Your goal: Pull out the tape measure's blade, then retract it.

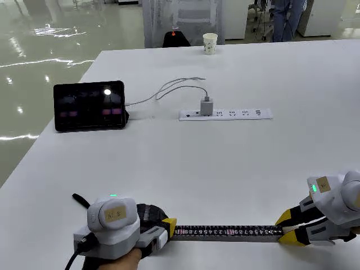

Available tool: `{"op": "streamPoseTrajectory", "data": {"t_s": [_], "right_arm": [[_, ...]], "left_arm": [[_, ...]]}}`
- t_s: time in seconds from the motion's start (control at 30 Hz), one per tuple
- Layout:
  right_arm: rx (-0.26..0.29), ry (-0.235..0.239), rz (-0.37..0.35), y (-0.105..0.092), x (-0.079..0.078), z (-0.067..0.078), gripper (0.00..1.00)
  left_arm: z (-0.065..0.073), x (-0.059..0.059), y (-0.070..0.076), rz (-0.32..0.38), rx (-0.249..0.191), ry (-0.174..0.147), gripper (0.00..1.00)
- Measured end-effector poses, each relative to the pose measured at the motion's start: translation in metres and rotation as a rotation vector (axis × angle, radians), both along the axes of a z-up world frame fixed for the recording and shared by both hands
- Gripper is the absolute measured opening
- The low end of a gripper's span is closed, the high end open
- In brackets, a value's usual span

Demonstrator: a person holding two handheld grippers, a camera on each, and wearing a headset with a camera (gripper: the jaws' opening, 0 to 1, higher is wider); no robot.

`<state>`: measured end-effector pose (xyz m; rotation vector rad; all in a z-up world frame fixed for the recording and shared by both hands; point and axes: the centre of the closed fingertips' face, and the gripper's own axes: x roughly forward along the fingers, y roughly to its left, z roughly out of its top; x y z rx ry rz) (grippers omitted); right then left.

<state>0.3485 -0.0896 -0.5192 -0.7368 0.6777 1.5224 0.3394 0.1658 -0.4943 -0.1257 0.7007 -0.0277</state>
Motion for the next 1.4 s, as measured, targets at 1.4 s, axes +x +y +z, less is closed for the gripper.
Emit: {"op": "streamPoseTrajectory", "data": {"t_s": [1.4], "right_arm": [[-0.021,-0.015,0.003,-0.0016,-0.0010,0.0000,0.10]], "left_arm": [[-0.0021,-0.0009,0.0022,0.029,0.021,0.023,0.59]]}}
